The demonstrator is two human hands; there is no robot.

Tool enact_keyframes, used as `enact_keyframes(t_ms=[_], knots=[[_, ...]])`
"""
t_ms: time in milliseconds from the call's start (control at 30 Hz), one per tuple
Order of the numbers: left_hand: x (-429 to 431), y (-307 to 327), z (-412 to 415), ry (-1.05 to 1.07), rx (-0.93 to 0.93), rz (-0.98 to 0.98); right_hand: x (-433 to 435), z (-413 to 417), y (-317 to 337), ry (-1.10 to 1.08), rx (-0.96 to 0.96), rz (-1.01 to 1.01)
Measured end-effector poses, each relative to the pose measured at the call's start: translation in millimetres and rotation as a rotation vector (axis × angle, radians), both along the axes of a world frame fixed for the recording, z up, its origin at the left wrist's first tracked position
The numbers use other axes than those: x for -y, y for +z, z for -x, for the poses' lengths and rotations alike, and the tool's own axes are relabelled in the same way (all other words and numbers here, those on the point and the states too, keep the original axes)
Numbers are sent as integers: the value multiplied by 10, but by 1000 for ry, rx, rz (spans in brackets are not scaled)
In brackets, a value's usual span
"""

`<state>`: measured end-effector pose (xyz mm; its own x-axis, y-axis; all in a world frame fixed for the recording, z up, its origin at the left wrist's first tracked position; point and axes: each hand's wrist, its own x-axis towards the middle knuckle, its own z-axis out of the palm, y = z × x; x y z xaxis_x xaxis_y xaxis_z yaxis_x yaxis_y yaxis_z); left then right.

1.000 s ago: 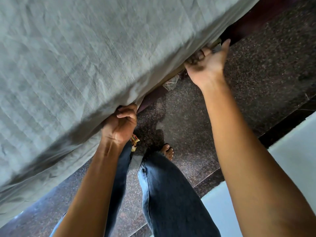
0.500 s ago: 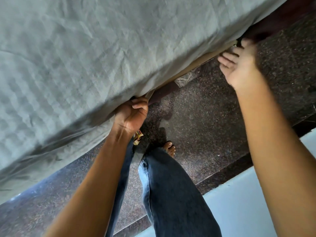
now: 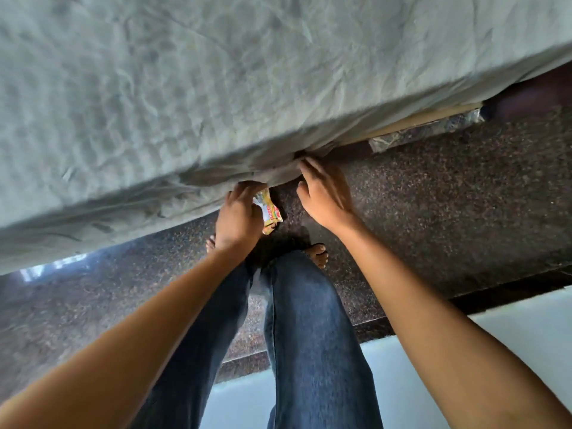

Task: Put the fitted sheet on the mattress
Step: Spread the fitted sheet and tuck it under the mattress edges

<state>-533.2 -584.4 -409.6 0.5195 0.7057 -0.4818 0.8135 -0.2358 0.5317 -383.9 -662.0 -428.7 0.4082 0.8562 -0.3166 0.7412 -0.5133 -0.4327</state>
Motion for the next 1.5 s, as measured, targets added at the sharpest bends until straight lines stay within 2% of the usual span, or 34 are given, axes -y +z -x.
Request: enact_keyframes(t_ms=[100, 200, 333, 500, 667, 900, 1000, 1067, 1200, 1333, 1400, 1500], knots=[[-182, -32, 275, -241, -122, -74, -169, 24, -45, 72, 84, 140], [-287, -94, 378, -384, -121, -146, -295, 58, -57, 55, 136, 199], [-268, -128, 411, -437, -94, -228, -160, 202, -161, 101, 138, 312], [-288, -314, 463, -517, -111, -245, -490, 252, -247, 15, 149, 447], [-410, -377, 447, -533, -138, -229, -681, 326, -308, -95, 166, 484], [-564, -424, 274, -433, -326, -92, -405, 157, -205, 75, 96, 452], [-590, -423, 166, -368, -411, -42, -213, 243, -158, 75, 99, 418], [-587, -436, 180, -372, -431, -87, -135, 343, -115, 55, 111, 390], [-598, -471, 269, -429, -372, -206, -102, 602, -31, 102, 140, 316], [-816, -390, 522, -712, -281, -201, -211, 601, -57, 110, 153, 255], [-891, -354, 678, -815, -180, -244, -266, 567, -72, 90, 183, 242], [-843, -263, 786, -810, 24, -392, -276, 586, -99, 76, 227, 236]])
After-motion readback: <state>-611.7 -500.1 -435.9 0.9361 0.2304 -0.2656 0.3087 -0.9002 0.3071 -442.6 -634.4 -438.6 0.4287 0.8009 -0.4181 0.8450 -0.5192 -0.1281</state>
